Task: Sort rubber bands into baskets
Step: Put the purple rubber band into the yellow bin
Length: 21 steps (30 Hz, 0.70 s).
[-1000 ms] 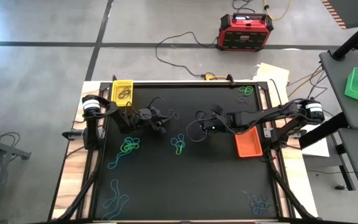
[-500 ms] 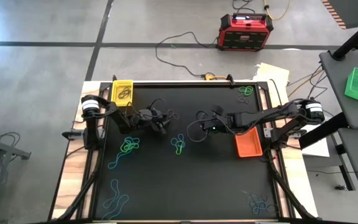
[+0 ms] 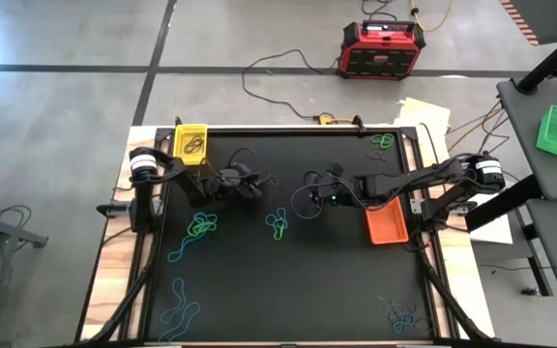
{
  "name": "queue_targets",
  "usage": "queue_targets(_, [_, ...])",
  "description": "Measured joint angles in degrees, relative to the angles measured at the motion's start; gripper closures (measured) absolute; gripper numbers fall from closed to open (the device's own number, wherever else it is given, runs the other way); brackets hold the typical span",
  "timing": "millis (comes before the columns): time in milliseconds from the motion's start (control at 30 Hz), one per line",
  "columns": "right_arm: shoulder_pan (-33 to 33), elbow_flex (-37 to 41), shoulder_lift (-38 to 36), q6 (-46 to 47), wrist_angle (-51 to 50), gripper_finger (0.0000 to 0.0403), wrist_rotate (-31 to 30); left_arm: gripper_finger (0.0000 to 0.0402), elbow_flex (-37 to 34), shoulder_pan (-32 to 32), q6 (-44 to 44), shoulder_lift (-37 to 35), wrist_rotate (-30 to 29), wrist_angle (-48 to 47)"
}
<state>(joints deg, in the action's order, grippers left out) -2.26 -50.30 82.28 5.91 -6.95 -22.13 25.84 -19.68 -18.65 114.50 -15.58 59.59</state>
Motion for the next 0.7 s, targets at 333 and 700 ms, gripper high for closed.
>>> queue_targets(333, [-0.02,0.0,0.02,-1.73,2.33,0.0335,-0.02,0.026,3.21,0.25,1.79,4.07,-0.72,2.07])
queue_targets(700, [-0.02,0.0,0.02,-2.95,3.91,0.0335,0.0,0.0396,0.95,1.38,2.09,4.18,-1.69,5.96])
